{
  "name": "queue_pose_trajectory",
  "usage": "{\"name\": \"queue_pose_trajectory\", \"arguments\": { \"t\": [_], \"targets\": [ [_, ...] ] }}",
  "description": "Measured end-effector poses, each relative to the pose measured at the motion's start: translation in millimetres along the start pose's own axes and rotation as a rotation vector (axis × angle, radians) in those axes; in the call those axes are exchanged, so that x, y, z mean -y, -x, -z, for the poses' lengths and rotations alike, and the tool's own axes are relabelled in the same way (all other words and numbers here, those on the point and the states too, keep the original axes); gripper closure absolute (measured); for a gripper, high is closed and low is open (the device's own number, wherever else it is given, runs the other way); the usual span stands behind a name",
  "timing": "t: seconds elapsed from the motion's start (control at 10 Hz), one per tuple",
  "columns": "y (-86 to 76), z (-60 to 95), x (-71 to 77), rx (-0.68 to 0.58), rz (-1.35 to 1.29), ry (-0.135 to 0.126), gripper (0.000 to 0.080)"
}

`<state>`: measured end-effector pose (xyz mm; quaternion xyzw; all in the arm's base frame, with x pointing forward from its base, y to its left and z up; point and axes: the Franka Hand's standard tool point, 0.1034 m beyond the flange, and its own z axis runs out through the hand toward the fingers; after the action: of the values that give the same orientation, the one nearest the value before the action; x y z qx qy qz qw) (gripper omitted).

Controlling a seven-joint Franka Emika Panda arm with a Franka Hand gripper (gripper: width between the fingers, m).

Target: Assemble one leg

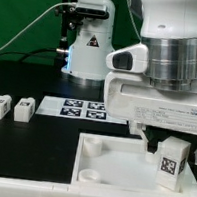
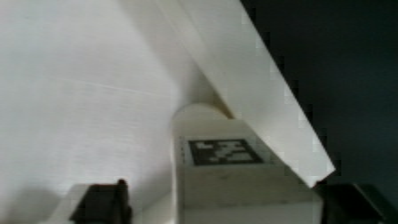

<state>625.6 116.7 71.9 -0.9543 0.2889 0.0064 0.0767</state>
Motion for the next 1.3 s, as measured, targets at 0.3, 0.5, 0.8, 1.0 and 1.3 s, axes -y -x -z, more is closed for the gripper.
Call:
{"name": "queue_pose_trajectory", "arguments": {
  "t": [0.3,0.5,0.8,1.0,1.3],
  "targets": [
    [2.3,-0.6,2.6,0.011,-0.406,-0.012,0.0508],
    [3.5,-0.6,4.4,0.026,-0.701,-0.022,0.0508],
    [-1.6,-0.8,6.5,0.044,-1.213,-0.057,0.0508],
    [-3.1,-1.7,6.7,0.047,-1.365,-0.069,0.0508],
    [-2.0,-3.1,5.0,0.043,-1.166,-0.063,0.0170]
  ]
}}
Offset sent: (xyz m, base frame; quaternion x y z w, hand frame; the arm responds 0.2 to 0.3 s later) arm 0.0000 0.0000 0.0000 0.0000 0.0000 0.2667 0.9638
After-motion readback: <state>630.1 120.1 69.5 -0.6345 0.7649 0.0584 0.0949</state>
